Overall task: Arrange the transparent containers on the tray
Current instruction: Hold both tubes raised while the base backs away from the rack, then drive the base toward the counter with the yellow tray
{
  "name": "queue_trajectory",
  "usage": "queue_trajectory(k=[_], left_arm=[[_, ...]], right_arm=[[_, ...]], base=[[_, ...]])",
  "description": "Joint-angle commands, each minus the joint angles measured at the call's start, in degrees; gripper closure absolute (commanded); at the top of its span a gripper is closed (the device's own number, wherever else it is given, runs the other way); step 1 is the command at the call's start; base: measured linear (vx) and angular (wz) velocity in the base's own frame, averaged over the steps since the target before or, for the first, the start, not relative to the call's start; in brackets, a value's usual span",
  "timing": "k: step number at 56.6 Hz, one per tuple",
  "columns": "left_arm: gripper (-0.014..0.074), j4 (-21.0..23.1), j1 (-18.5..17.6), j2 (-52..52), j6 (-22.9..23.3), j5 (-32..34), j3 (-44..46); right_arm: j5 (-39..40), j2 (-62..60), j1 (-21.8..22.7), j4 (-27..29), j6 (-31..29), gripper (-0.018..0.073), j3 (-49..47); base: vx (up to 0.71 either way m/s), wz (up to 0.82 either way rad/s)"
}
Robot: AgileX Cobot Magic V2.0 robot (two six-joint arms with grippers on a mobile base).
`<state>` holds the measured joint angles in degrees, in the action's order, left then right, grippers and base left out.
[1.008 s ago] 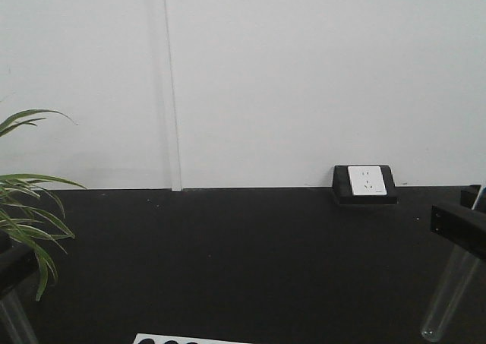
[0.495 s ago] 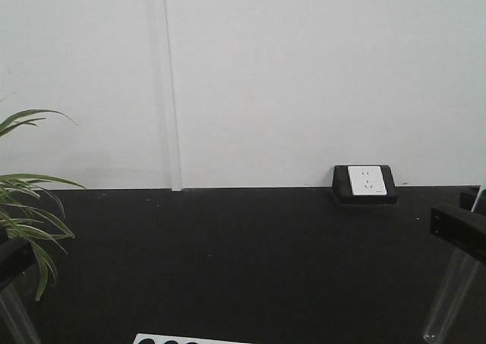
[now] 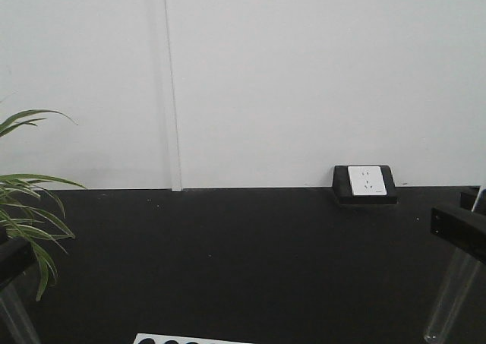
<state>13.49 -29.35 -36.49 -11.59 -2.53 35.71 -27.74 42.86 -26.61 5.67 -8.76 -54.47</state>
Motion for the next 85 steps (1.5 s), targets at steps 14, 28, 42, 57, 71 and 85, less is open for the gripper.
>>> queue_trajectory(k=[14, 28, 42, 57, 71, 85], left_arm=[[0.0493, 0.55, -0.31, 0.31, 0.47, 5.29, 1.53], [0.0493, 0.55, -0.31, 0.31, 0.47, 5.29, 1.53], [0.0493, 0.55, -0.31, 0.31, 0.47, 5.29, 1.53], [0.0493, 0.55, -0.31, 0.31, 0.47, 5.29, 1.53], [0.0493, 0.55, -0.31, 0.31, 0.47, 5.29, 1.53], [0.0493, 0.55, -0.31, 0.31, 0.47, 5.29, 1.53]], right_arm=[[4.76, -0.01, 0.32, -0.15, -0.66, 0.0477, -1.89], [4.76, -0.01, 0.32, -0.15, -0.66, 0.0477, -1.89], [4.56, -0.01, 0.32, -0.15, -0.66, 0.0477, -1.89], [4.56, -0.01, 0.32, -0.15, -0.66, 0.0477, -1.89], [4.51, -0.01, 0.32, -0.15, -0.66, 0.0477, -1.89], [4.38, 0.09, 0.32, -0.15, -0.66, 0.0477, -1.89]], base=[[0.00, 0.01], [-0.03, 0.00], [-0.10, 0.01], [-0.18, -0.02], [-0.23, 0.03], [-0.27, 0.14]])
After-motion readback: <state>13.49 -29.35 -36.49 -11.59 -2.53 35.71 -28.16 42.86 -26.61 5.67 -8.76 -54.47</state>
